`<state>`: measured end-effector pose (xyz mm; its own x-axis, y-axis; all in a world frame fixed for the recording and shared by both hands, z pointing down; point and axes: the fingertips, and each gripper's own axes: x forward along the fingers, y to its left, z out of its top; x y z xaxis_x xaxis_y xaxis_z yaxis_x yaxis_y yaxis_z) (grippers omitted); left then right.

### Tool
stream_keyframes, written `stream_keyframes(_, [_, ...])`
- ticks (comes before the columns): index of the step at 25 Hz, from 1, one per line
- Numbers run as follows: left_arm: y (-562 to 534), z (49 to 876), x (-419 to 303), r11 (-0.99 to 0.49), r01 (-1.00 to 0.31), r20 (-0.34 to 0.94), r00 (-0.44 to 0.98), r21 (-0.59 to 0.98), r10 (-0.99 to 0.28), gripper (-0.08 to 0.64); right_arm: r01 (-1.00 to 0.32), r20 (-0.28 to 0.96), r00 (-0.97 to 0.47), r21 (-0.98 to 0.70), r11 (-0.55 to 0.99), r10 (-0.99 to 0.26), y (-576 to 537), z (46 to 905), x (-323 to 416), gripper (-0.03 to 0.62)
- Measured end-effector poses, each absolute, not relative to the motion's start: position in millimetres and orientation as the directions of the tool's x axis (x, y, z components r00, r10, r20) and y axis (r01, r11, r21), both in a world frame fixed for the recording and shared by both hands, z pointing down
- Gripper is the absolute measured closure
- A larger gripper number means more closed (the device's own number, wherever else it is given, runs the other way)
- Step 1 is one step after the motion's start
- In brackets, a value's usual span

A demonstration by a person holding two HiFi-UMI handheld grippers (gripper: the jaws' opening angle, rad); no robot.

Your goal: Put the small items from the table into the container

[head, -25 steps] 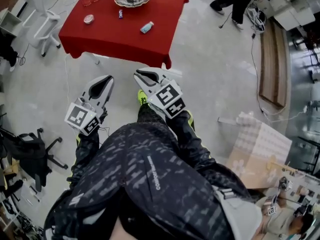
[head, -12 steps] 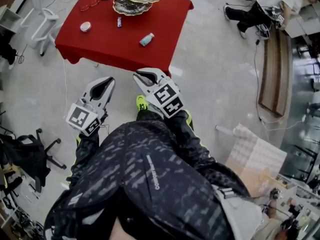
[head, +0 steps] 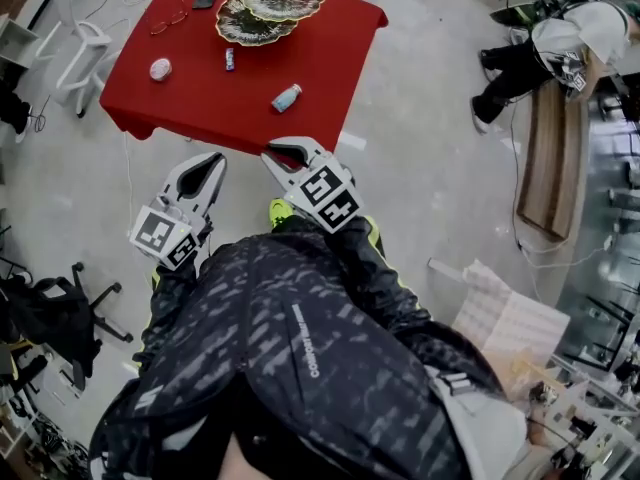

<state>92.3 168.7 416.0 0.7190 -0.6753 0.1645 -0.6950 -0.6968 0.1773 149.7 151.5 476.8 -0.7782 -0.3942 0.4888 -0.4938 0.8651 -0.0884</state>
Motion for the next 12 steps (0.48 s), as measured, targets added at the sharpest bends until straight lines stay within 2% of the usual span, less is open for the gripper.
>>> stream_keyframes(12, [126,429,94,-0.714,-0.677,0.172,0.736,0.179,-0.654,0.547,-0.562,0.538,-0.728,-0.113,0.820,-0.425,113,500,157,0.543])
